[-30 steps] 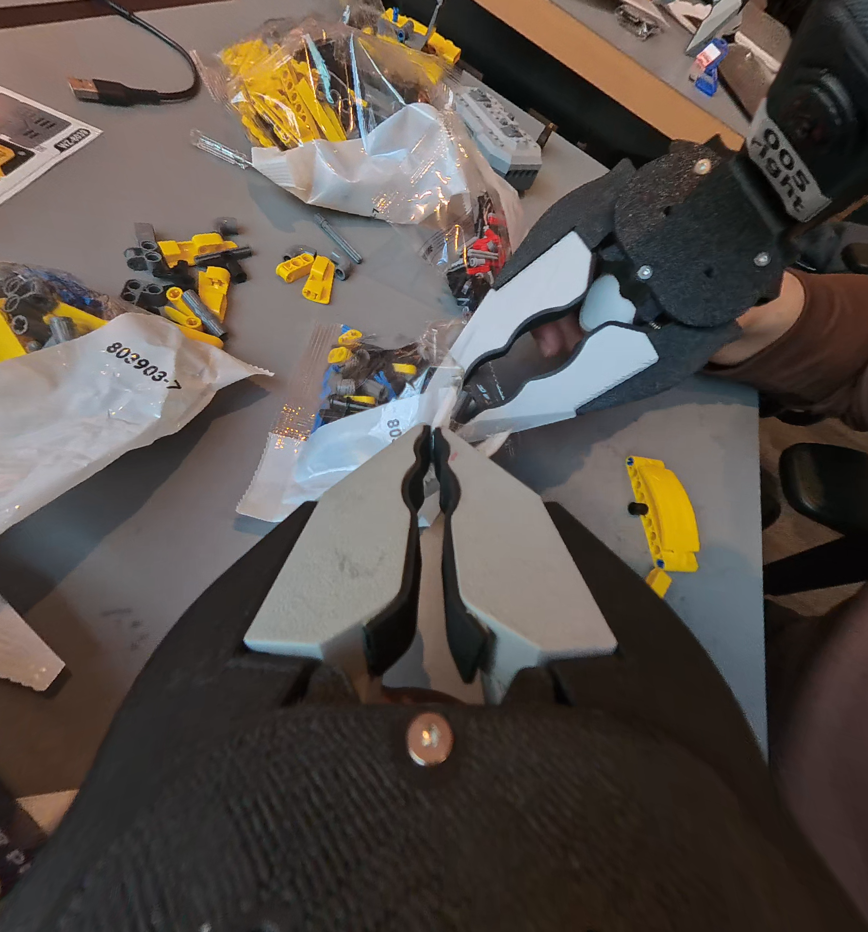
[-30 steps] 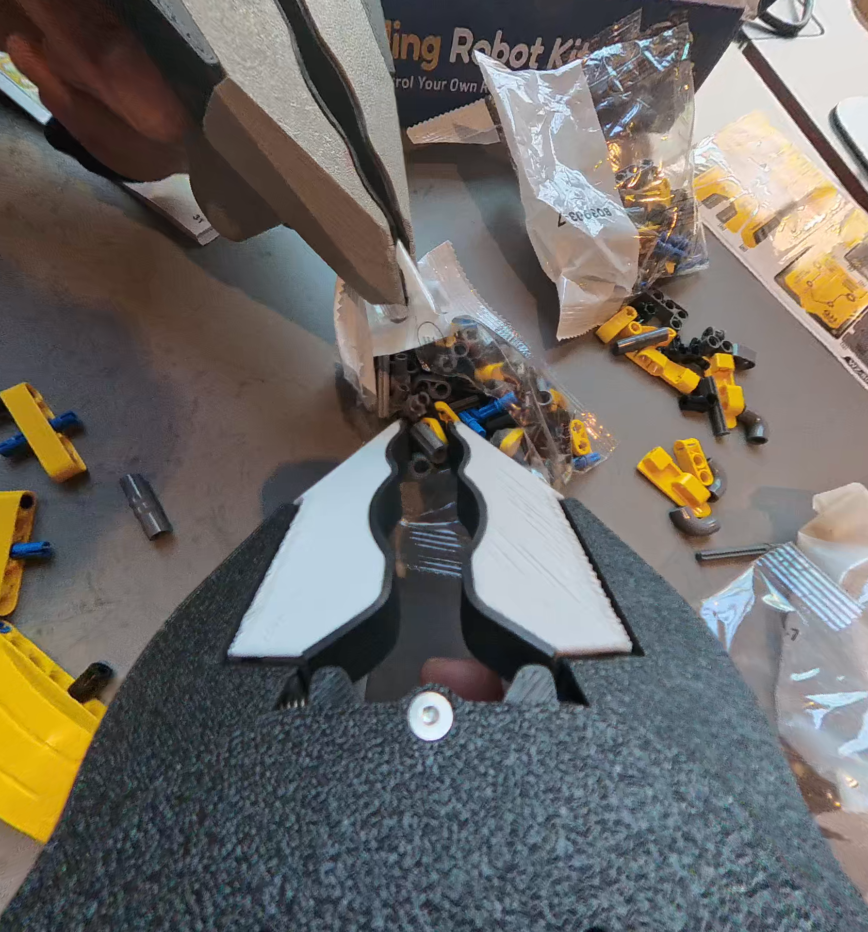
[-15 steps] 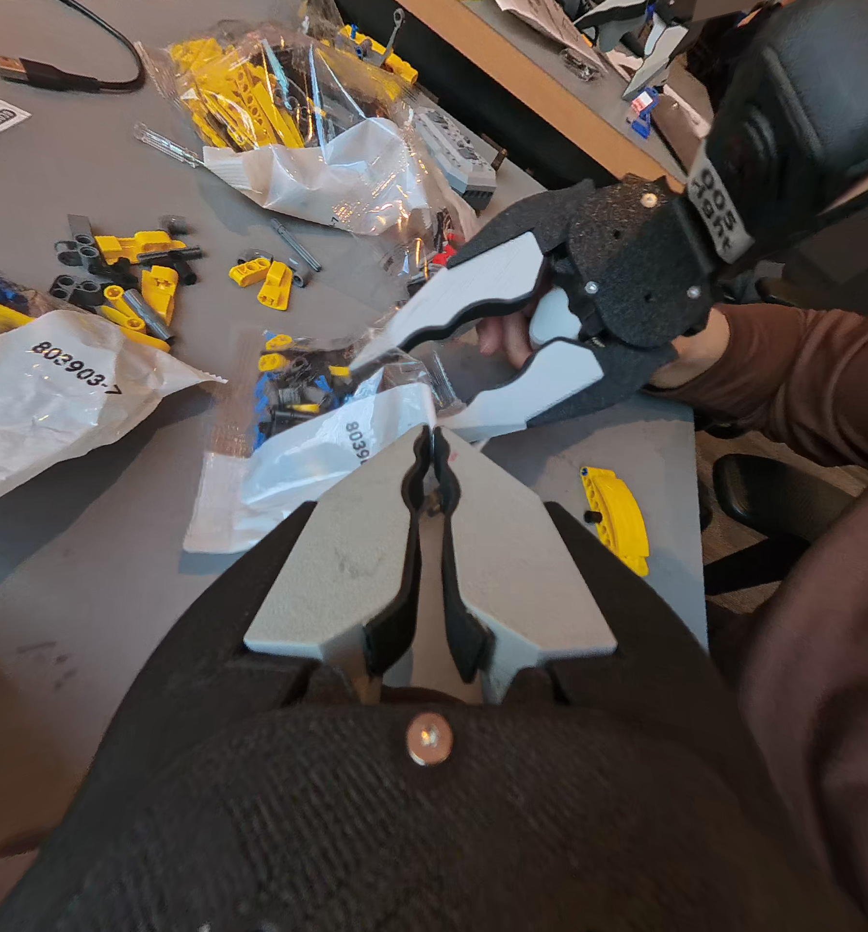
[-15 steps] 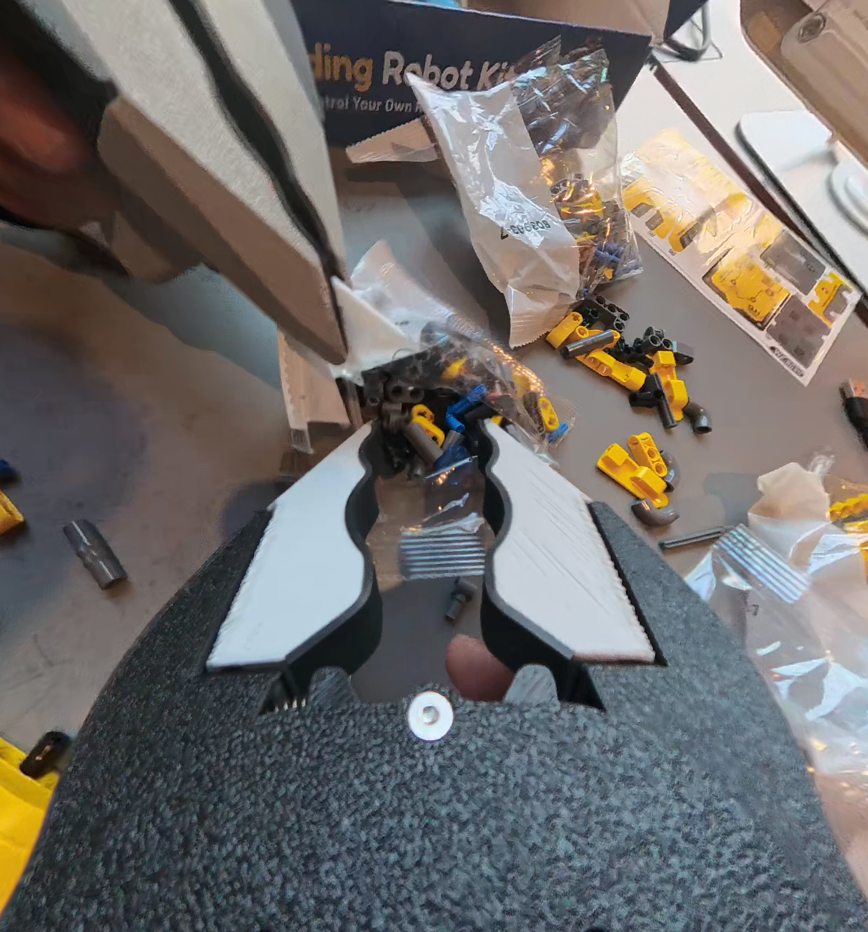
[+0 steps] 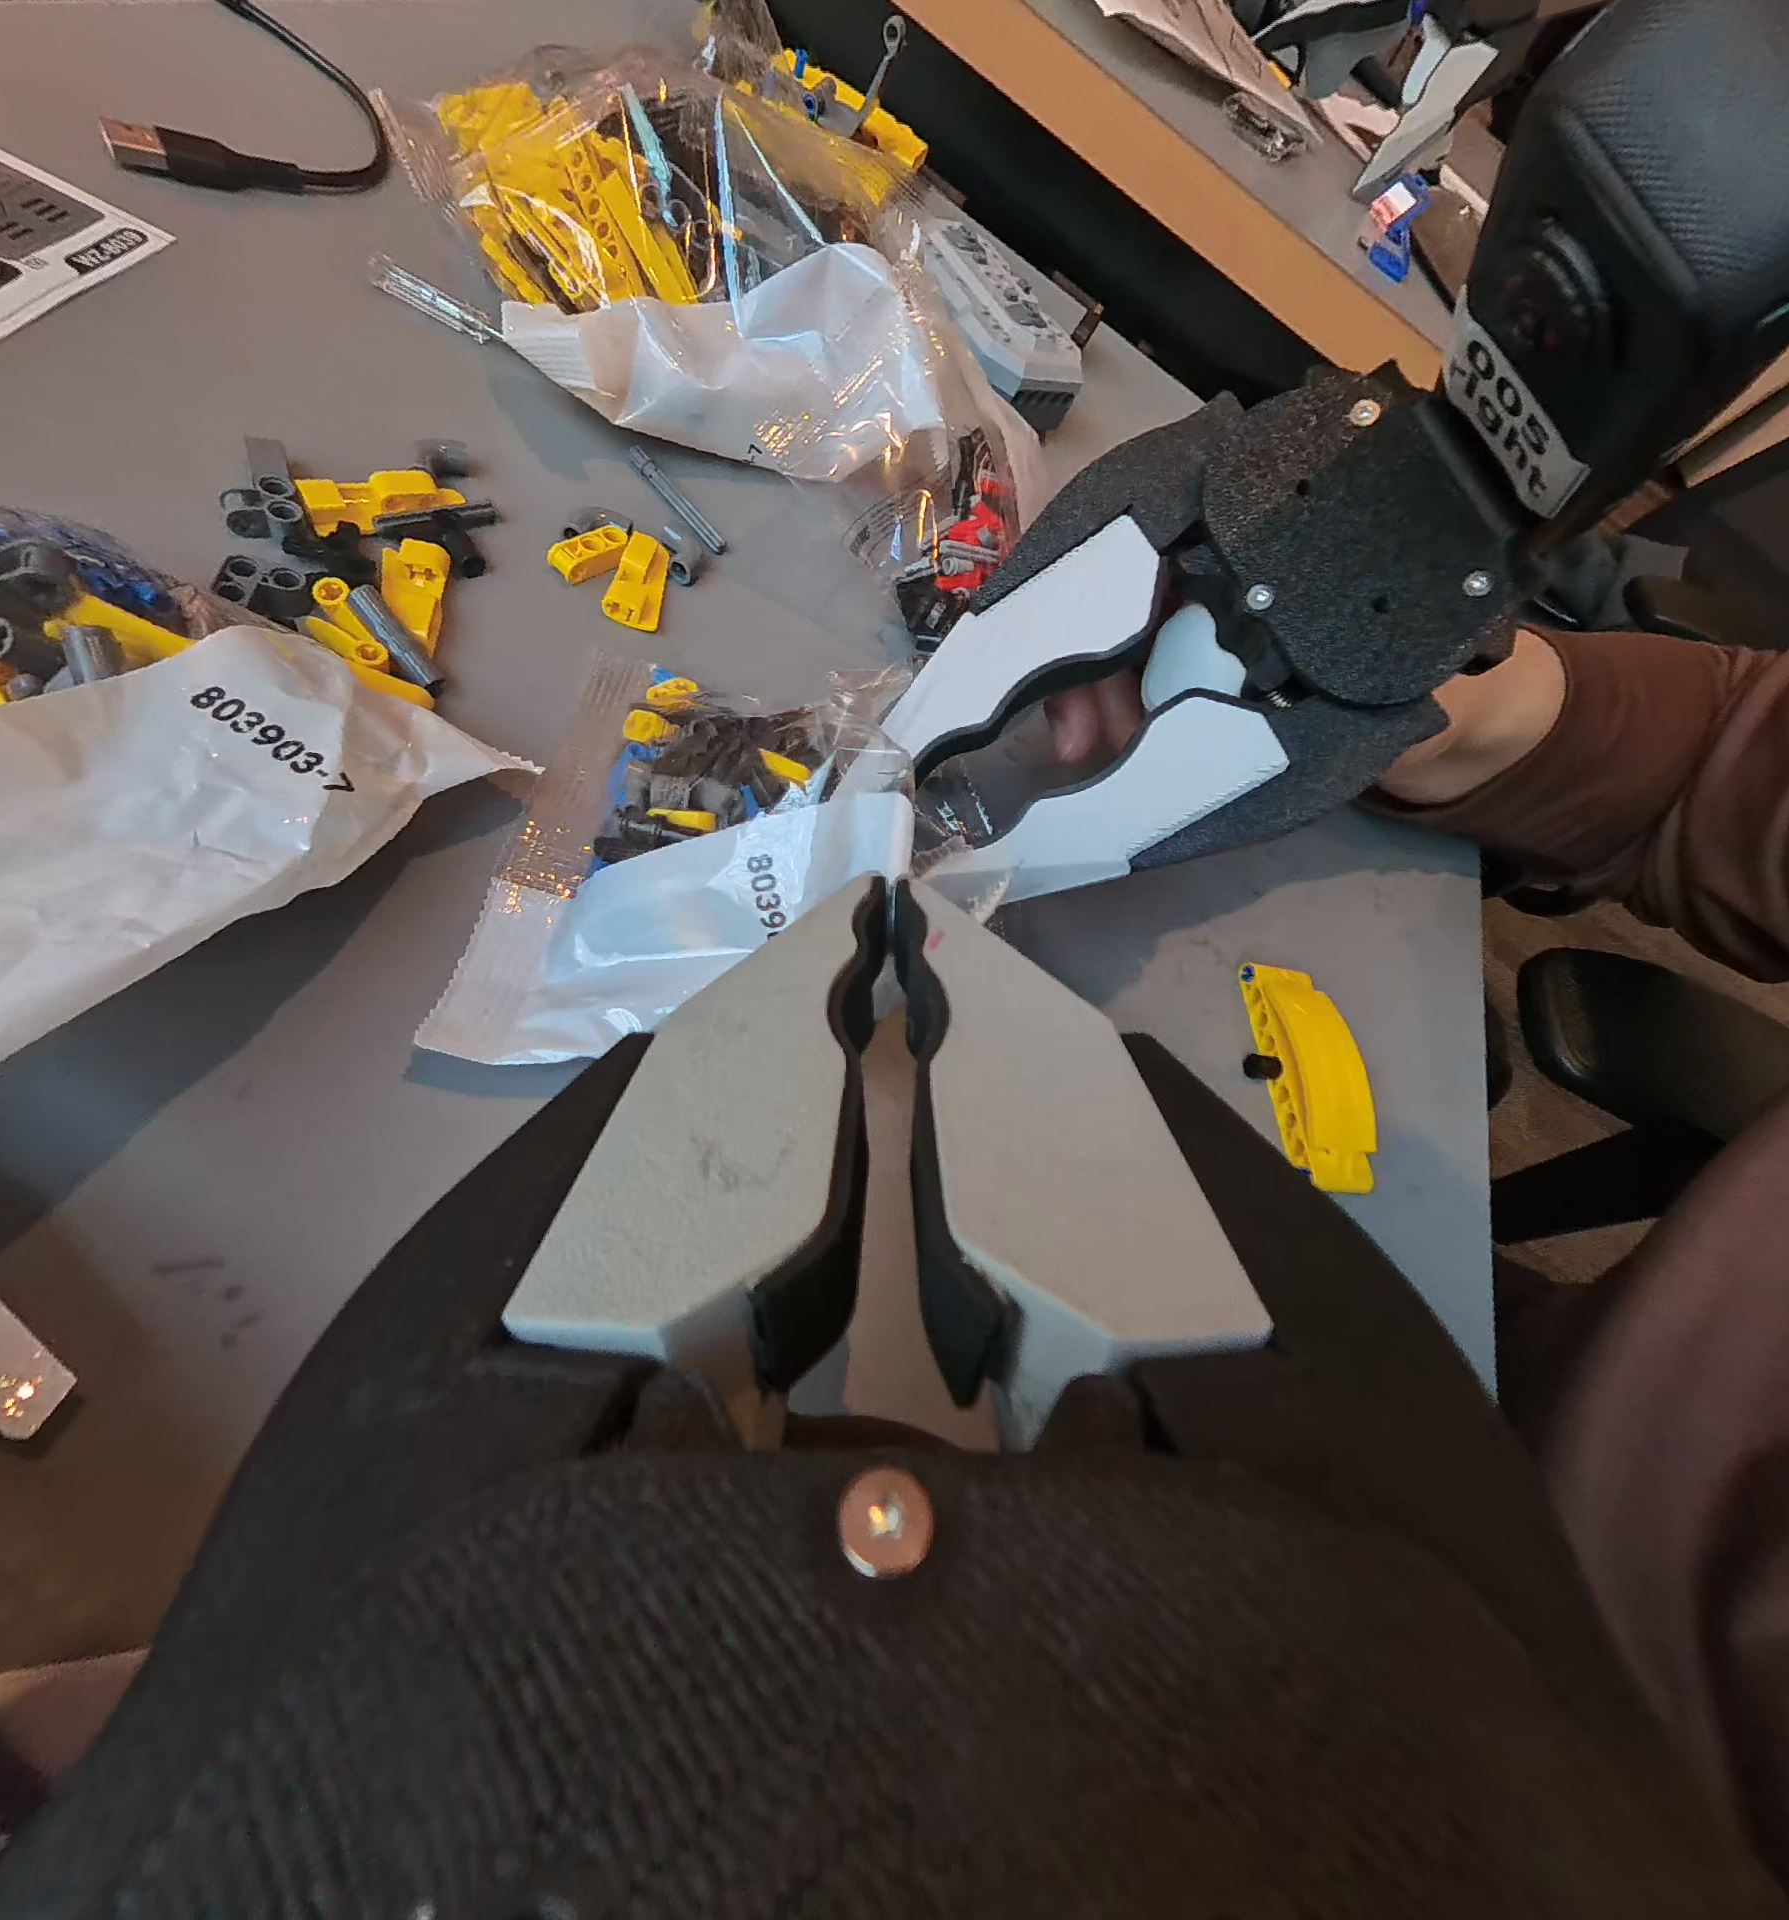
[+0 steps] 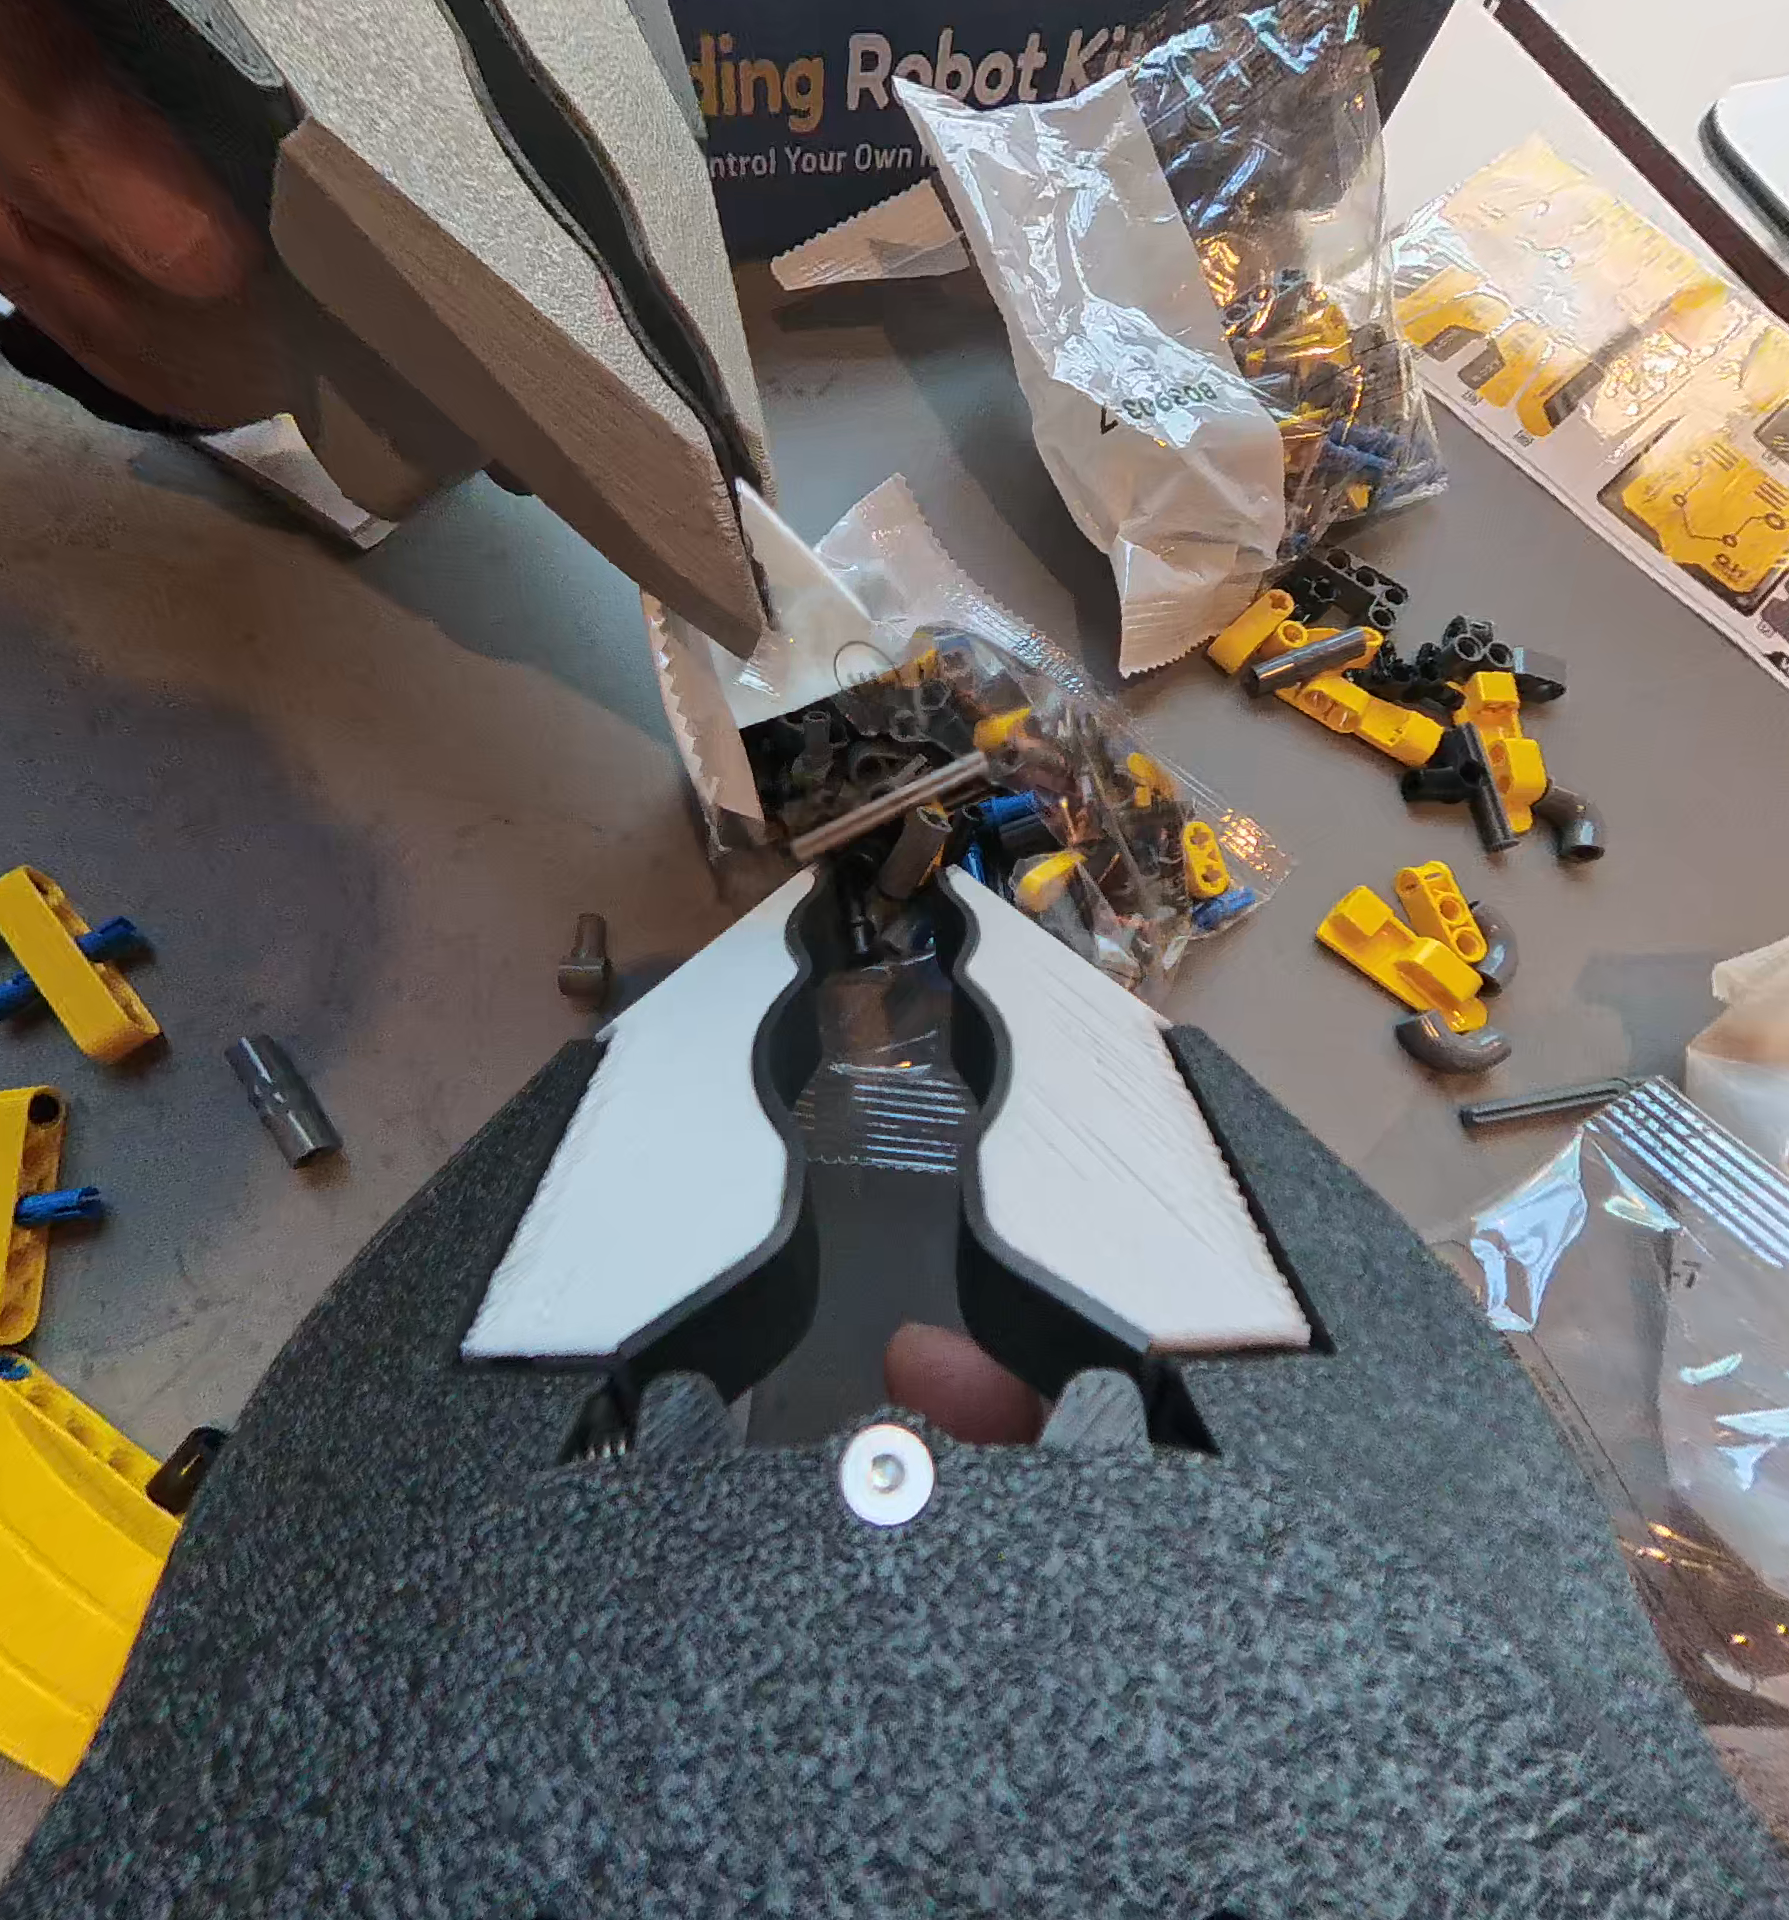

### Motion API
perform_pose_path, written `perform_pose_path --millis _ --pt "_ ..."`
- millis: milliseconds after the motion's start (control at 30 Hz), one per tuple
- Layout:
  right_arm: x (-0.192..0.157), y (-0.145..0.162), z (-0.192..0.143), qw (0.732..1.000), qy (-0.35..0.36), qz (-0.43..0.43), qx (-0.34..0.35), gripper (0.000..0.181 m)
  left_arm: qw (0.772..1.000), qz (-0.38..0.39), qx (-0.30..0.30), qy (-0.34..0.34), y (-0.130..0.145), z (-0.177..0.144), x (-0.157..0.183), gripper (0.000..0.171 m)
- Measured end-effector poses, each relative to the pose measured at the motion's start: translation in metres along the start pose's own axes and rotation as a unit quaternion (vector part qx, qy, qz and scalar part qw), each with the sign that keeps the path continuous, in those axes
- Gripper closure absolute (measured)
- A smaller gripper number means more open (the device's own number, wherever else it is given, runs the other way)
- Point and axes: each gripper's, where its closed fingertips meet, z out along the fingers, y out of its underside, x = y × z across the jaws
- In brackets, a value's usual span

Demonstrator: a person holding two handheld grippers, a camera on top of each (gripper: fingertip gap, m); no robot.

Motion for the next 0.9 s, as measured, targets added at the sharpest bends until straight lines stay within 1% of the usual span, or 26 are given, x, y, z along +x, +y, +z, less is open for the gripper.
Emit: perform_pose_path --millis 167,233,300,467,667,800,900 --pt "-0.003 -0.002 -0.002 1.000 -0.008 -0.018 0.008 0.167 1.000 -0.002 0.003 -0.006 -0.001 -0.003 -0.004 0.171" --pt "-0.005 -0.002 -0.003 0.999 -0.013 -0.030 0.009 0.174 1.000 -0.003 0.003 -0.007 -0.001 -0.003 -0.005 0.171" --pt "-0.004 -0.001 -0.004 0.999 -0.009 -0.044 0.007 0.174 1.000 0.000 0.003 -0.014 -0.002 -0.004 -0.007 0.171" --pt "0.005 -0.004 -0.008 0.999 0.005 -0.039 0.014 0.168 1.000 0.002 0.005 -0.011 -0.002 -0.003 -0.005 0.171" --pt "0.014 -0.009 -0.015 0.999 0.011 -0.026 0.029 0.168 1.000 0.000 0.010 -0.014 -0.004 -0.004 -0.006 0.171" --pt "0.026 -0.011 -0.019 0.998 0.039 -0.018 0.034 0.166 0.999 0.011 0.030 -0.018 -0.010 -0.005 -0.005 0.171" --pt "0.033 -0.013 -0.022 0.998 0.056 -0.016 0.040 0.164 0.999 0.014 0.033 -0.014 -0.010 -0.003 -0.001 0.171"
